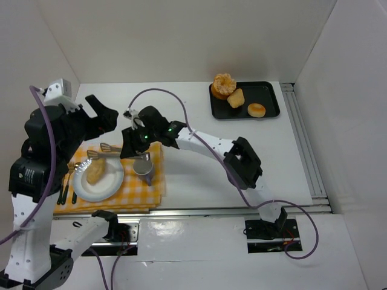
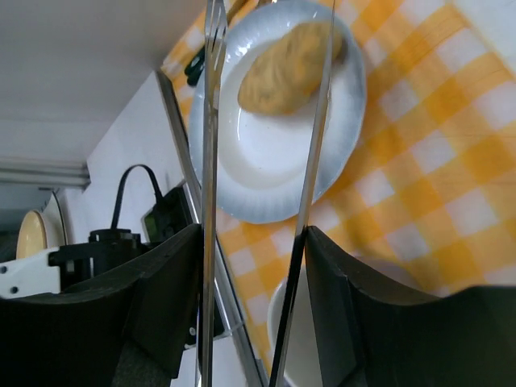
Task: Place the bread
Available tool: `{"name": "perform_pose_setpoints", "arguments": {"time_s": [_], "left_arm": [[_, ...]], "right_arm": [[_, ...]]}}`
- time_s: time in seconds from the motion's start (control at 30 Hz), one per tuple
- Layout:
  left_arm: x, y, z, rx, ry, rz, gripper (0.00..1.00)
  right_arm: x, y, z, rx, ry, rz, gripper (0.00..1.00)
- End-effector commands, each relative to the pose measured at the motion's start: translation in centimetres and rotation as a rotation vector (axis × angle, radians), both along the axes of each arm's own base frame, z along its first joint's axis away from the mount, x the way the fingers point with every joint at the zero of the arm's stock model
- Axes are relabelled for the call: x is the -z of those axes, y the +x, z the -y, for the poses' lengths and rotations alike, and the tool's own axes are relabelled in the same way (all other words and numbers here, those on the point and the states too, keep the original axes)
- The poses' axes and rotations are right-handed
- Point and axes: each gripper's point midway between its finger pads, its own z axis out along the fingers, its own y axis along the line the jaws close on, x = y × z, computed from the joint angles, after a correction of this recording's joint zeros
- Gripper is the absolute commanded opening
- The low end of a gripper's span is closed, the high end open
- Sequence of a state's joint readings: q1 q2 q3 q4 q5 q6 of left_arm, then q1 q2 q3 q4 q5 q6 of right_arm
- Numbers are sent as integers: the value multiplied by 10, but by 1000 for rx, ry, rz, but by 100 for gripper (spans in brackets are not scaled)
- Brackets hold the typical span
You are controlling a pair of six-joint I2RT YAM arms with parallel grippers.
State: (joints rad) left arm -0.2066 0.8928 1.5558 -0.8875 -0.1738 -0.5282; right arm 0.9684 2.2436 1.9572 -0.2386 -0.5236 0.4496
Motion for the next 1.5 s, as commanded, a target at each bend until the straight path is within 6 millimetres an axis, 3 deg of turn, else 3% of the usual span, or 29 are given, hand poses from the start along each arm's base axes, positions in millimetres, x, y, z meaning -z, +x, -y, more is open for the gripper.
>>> {"name": "perform_pose_setpoints", "arguments": {"time_s": [0.0,0.03,0.07,0.1,0.13,0.27,0.3,0.4,0.43,0.5,0.53,0.57,0.63,0.67,0.73,0.77,0.87,0.93,0.97,1.0,1.13,1.17,1.23,1.47], "left_arm": [[-72,2,28,118,-137,157,99],[-76,11,37,151,-153,144,99],[-84,11,42,180,-161,155,99],[-98,8,51,231,-186,183,99],[-100,6,55,256,-191,191,99],[-94,13,66,310,-201,198,99],[-94,13,66,310,-201,198,99],[-90,14,68,322,-193,190,99],[-80,19,67,313,-179,168,99],[-77,20,62,291,-165,173,99],[-73,23,59,271,-161,164,99],[-71,21,57,262,-150,167,99],[-76,20,55,256,-140,189,99],[-80,19,52,249,-130,203,99],[-79,20,50,245,-105,208,99],[-79,21,46,226,-91,211,99],[-73,25,34,169,-38,200,99],[-66,27,30,147,-21,181,99],[-63,26,29,149,-10,171,99],[-56,31,30,152,4,151,99],[-50,32,28,144,18,134,99],[-50,33,26,135,20,134,99],[-47,34,26,135,21,125,99],[-44,36,28,144,20,116,99]], "right_arm": [[-83,39,35,138,104,130,60],[-79,43,44,164,92,121,60],[-83,49,51,185,99,132,60],[-99,58,63,230,123,148,60],[-95,57,68,243,115,150,60],[-108,83,95,337,129,159,61],[-114,81,96,341,140,157,61],[-112,101,122,420,123,154,61],[-123,115,141,488,131,169,61],[-116,129,166,544,110,164,61],[-123,148,195,627,108,171,61],[-113,154,213,666,78,156,61],[-118,169,253,768,65,173,61],[-115,185,286,846,47,172,61],[-105,199,324,942,15,168,61],[-102,211,354,1007,-10,175,61],[-84,231,406,1129,-86,156,61],[-76,240,426,1168,-106,139,61],[-62,248,442,1200,-129,115,61],[-67,255,447,1207,-118,121,61],[-51,276,470,1241,-130,93,61],[-43,280,468,1231,-136,78,61],[-45,289,480,1248,-126,78,61],[-23,313,484,1232,-135,35,61]]}}
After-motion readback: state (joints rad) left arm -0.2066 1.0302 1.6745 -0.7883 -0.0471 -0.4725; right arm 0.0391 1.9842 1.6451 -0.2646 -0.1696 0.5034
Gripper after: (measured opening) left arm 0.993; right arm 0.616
